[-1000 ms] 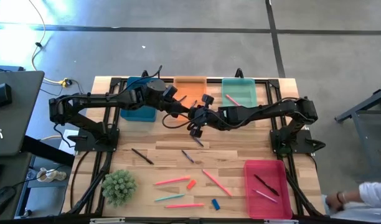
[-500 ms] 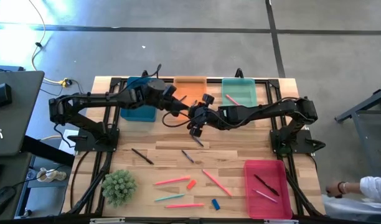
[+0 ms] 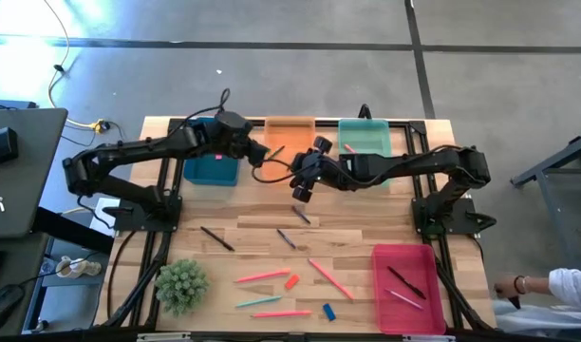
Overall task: Sort crayons/erasers/pens/pencils in bins
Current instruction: Put the green eraser into the dark blue bin
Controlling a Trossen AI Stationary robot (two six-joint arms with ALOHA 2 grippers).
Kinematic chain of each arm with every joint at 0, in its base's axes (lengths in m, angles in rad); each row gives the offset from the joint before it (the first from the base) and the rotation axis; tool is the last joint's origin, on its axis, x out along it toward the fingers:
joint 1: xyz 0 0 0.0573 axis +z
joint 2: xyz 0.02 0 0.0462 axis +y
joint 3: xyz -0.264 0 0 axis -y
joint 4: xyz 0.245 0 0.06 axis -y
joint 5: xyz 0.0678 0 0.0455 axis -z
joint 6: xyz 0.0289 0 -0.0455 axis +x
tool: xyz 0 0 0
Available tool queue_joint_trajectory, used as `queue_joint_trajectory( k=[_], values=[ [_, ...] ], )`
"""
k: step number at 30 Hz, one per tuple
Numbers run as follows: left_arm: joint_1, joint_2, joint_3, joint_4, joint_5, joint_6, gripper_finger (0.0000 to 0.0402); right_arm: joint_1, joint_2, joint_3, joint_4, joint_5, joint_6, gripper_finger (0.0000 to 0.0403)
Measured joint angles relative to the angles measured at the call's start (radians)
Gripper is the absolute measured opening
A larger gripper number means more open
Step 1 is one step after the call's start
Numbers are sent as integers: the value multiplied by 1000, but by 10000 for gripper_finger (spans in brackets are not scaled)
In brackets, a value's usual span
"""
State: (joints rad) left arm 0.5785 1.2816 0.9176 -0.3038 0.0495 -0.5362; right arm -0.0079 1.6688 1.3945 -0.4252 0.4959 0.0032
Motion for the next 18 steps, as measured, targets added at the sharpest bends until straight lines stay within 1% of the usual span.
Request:
queue_joint_trajectory(
  k=[7, 14, 18],
  values=[
    [32, -108, 0, -197, -138, 43, 10, -17, 0, 0, -5, -37, -2, 172],
    [55, -218, 0, -459, -280, 69, 10, -19, 0, 0, -5, -61, 0, 172],
    [57, -257, 0, -588, -334, 69, 10, -19, 0, 0, -5, -90, 49, 172]
  ],
)
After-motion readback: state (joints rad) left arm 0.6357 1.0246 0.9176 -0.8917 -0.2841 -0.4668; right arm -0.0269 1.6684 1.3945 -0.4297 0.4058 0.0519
